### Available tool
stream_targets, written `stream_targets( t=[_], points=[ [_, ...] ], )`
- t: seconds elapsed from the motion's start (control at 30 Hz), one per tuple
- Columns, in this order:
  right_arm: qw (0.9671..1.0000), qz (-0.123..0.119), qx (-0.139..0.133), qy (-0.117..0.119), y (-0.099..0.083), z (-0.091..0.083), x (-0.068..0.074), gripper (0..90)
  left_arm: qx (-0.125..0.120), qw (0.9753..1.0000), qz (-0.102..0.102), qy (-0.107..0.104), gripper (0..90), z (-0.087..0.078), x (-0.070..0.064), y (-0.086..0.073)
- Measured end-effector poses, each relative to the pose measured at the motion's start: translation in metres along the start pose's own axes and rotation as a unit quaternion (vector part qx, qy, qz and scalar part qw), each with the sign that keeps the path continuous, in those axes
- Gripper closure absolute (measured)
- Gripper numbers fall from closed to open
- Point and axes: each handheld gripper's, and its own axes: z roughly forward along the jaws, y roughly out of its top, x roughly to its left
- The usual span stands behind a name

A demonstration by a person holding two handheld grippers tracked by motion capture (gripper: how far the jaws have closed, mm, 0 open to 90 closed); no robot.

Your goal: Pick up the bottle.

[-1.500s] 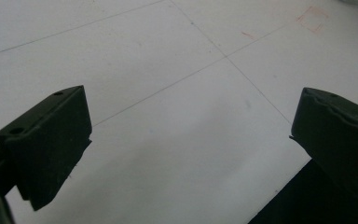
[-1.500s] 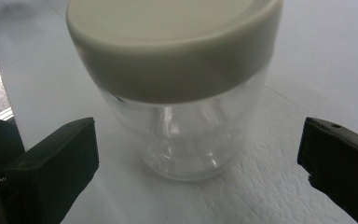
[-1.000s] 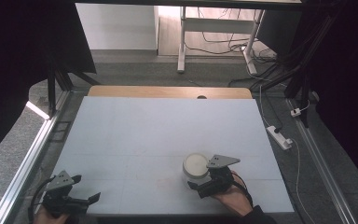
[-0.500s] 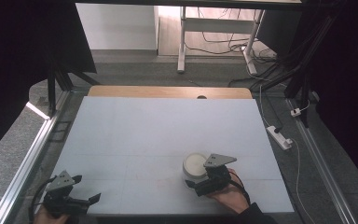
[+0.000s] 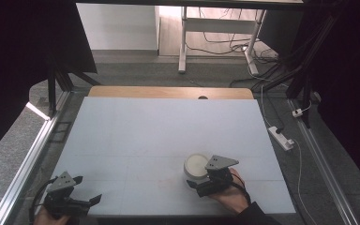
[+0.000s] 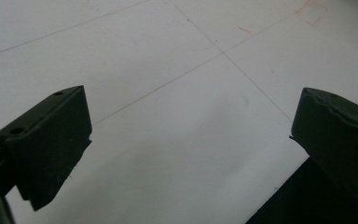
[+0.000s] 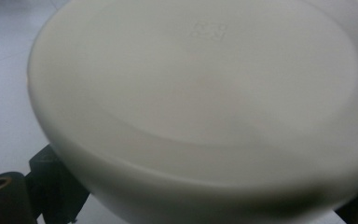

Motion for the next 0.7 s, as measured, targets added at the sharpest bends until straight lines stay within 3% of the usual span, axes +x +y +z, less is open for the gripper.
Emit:
stream_targets(
  t=[0.37, 0.7],
  points=[
    [1.0000, -0.008, 0.001, 0.001, 0.003, -0.002, 0.000, 6.8, -0.001, 1.0000, -0.001, 0.000, 0.0, 0.000, 0.000, 0.000],
    [0.9997, -0.011, -0.019, 0.012, 0.019, -0.006, -0.002, 6.8, -0.001, 1.0000, -0.005, -0.001, 0.0, 0.000, 0.001, 0.000]
  ],
)
